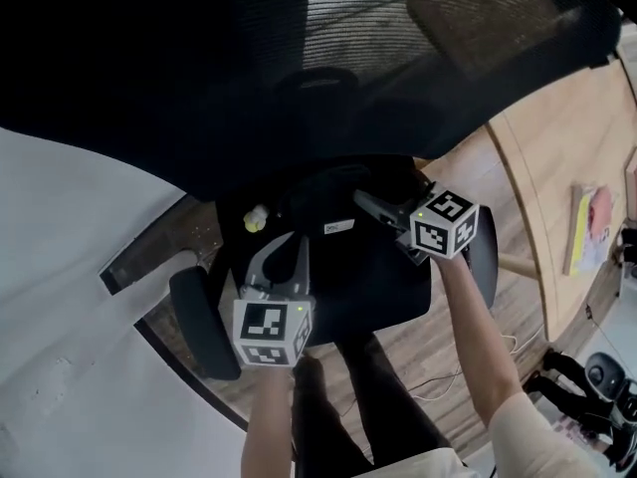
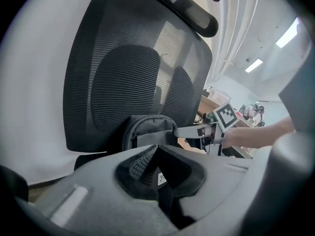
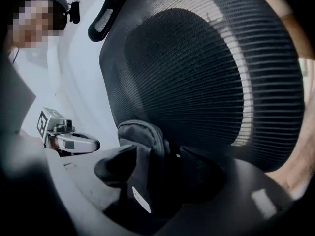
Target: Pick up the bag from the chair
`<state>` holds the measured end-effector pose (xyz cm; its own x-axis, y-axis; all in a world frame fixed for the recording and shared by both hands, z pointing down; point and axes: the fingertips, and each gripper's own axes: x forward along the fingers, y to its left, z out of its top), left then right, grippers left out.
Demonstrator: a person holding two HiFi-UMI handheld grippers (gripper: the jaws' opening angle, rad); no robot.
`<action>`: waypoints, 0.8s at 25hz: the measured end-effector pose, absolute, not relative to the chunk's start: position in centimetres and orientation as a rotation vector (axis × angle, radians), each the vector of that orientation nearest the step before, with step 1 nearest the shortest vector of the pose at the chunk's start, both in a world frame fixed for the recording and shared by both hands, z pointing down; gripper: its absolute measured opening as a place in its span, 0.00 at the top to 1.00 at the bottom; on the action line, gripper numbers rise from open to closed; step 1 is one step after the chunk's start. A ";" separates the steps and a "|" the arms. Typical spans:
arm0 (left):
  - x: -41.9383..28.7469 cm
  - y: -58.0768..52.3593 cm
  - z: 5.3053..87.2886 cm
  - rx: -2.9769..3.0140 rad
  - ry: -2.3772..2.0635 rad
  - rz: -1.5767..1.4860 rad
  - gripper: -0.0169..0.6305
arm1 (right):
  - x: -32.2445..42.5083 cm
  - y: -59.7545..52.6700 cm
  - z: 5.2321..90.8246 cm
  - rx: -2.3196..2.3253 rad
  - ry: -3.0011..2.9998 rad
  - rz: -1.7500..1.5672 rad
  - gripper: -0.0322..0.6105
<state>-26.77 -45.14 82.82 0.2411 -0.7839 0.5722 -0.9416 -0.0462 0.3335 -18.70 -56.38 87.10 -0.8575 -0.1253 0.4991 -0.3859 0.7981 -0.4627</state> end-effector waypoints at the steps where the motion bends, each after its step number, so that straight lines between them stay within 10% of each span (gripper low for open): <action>1: -26.6 -45.1 83.1 1.863 -1.568 0.318 0.96 | -18.9 -56.5 87.4 0.366 -2.538 0.813 0.51; 7: -27.2 -45.1 83.5 1.852 -1.562 0.334 0.96 | -22.0 -56.7 88.3 0.245 -2.555 0.882 0.51; 14: -27.8 -45.3 83.5 1.857 -1.588 0.340 0.96 | -22.6 -54.5 87.2 0.160 -2.602 0.736 0.86; 20: -27.8 -43.7 83.8 1.883 -1.583 0.385 0.96 | -23.9 -49.1 83.0 0.165 -2.605 0.523 0.89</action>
<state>-27.76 -43.75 83.77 0.2320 -0.7692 0.5954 -0.9568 -0.0700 0.2823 -23.90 -49.13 83.01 -0.8801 -0.0237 0.4742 -0.2050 0.9198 -0.3346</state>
